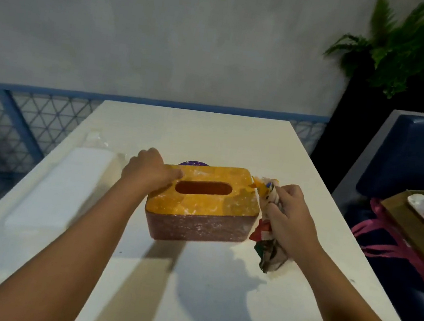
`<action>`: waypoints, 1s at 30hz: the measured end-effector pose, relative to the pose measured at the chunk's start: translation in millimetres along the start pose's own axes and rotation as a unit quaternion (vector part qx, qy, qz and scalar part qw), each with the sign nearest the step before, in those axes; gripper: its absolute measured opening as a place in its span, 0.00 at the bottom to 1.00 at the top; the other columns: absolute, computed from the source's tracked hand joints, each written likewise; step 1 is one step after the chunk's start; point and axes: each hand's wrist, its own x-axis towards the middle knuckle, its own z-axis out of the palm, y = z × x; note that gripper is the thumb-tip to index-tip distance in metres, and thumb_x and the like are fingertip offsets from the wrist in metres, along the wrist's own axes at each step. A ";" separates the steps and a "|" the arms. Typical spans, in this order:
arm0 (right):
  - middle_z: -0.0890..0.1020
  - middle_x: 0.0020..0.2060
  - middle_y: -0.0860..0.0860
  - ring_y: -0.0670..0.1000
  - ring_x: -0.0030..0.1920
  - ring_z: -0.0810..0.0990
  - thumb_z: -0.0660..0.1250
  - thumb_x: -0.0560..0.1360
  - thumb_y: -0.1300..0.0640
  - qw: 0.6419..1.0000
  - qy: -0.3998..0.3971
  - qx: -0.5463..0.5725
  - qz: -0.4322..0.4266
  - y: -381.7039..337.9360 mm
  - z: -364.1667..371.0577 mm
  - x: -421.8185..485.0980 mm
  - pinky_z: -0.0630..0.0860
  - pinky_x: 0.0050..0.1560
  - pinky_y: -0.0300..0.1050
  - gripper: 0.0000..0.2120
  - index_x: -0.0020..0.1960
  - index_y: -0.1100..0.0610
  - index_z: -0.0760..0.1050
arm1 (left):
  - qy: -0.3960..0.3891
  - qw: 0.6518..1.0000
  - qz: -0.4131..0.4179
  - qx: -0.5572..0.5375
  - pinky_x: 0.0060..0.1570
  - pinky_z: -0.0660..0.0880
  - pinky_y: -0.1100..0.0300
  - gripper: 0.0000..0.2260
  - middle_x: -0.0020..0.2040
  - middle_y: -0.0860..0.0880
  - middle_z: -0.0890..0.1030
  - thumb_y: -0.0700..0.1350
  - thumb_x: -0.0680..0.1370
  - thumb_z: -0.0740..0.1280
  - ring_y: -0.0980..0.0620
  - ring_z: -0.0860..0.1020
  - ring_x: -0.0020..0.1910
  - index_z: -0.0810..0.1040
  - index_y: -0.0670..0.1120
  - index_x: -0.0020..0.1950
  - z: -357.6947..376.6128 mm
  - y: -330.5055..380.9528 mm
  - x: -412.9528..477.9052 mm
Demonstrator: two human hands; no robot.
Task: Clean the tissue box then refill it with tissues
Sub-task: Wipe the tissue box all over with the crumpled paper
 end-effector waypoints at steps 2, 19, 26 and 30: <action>0.71 0.49 0.47 0.48 0.44 0.75 0.58 0.77 0.52 0.998 -0.010 -0.054 -0.016 -2.7 -1.0 7.8 0.68 0.37 0.40 0.10 0.51 0.53 0.76 | -0.046 0.999 -0.018 0.016 0.49 0.73 0.54 0.32 0.62 0.43 0.75 0.62 0.69 0.70 0.43 0.76 0.56 0.69 0.42 0.63 6.7 -2.2 4.0; 0.83 0.45 0.49 0.57 0.42 0.77 0.63 0.67 0.56 0.944 -0.051 -0.267 -0.187 -9.4 15.2 4.3 0.75 0.30 0.46 0.19 0.56 0.55 0.80 | -0.053 0.991 -0.046 -0.110 0.55 0.76 0.48 0.35 0.62 0.43 0.75 0.55 0.65 0.77 0.42 0.75 0.57 0.68 0.42 0.65 18.9 -11.2 12.5; 0.83 0.40 0.52 0.58 0.38 0.77 0.64 0.66 0.58 0.935 -0.019 -0.319 -0.156 -26.6 24.8 -5.3 0.75 0.27 0.47 0.15 0.50 0.58 0.83 | -0.063 0.992 -0.031 -0.105 0.48 0.77 0.51 0.36 0.59 0.43 0.77 0.58 0.63 0.77 0.42 0.77 0.54 0.69 0.42 0.63 20.8 -16.8 20.1; 0.82 0.41 0.53 0.60 0.41 0.77 0.60 0.68 0.59 0.930 -0.040 -0.346 -0.116 -30.8 31.7 -10.7 0.76 0.30 0.50 0.14 0.48 0.58 0.82 | -0.076 0.991 -0.021 -0.105 0.45 0.77 0.52 0.38 0.58 0.43 0.77 0.59 0.61 0.77 0.42 0.78 0.53 0.70 0.42 0.62 21.5 -21.5 26.5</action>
